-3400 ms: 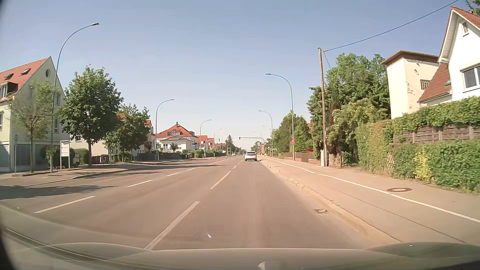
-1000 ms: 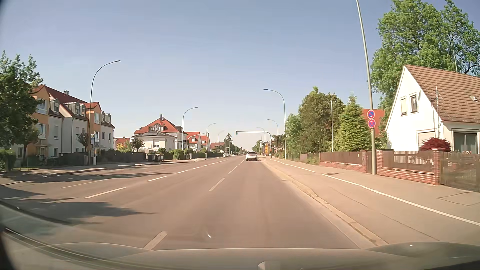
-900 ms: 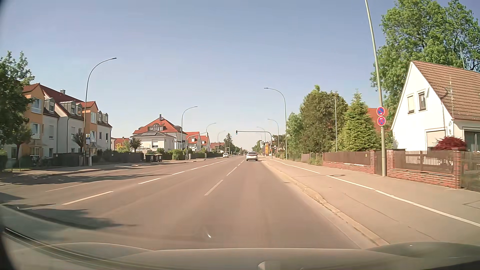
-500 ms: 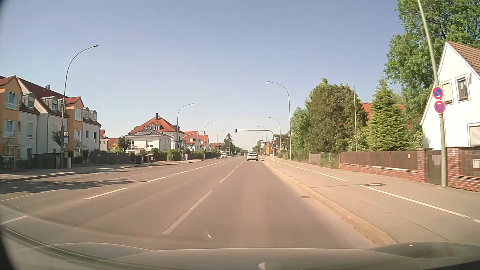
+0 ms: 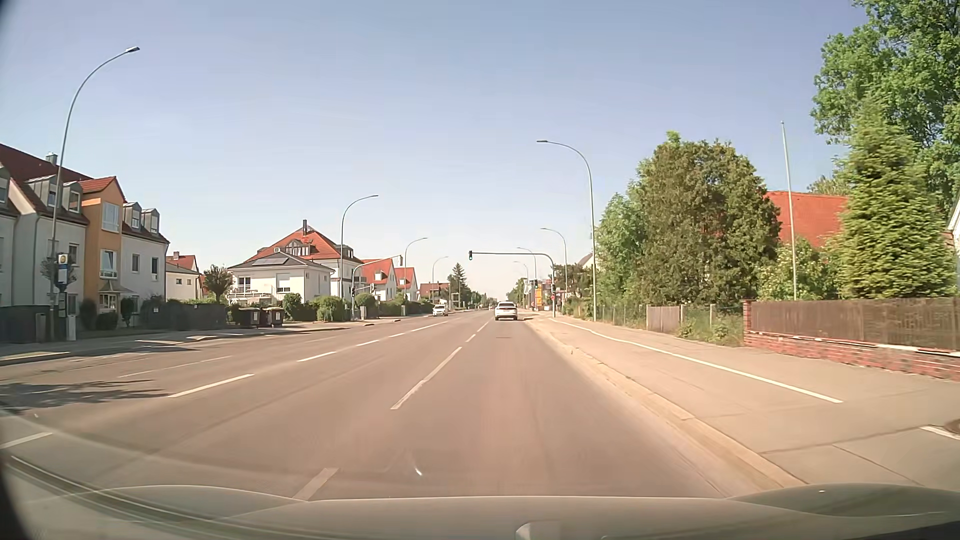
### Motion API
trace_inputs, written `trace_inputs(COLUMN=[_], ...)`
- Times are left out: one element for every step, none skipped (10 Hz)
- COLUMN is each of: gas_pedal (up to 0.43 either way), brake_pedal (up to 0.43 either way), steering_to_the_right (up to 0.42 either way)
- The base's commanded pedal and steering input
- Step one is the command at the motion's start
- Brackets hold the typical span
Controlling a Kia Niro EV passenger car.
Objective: Follow the waypoints while adhering to traffic rules and regulations
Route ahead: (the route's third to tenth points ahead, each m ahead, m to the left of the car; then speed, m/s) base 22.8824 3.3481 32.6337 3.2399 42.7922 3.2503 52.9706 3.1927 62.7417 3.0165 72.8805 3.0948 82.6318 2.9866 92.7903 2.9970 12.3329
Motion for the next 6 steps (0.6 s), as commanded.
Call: trace_inputs(gas_pedal=[0.189, 0.189, 0.189, 0.189, 0.189, 0.189], brake_pedal=[0.000, 0.000, 0.000, 0.000, 0.000, 0.000], steering_to_the_right=[-0.003, -0.002, -0.003, -0.003, -0.003, -0.004])
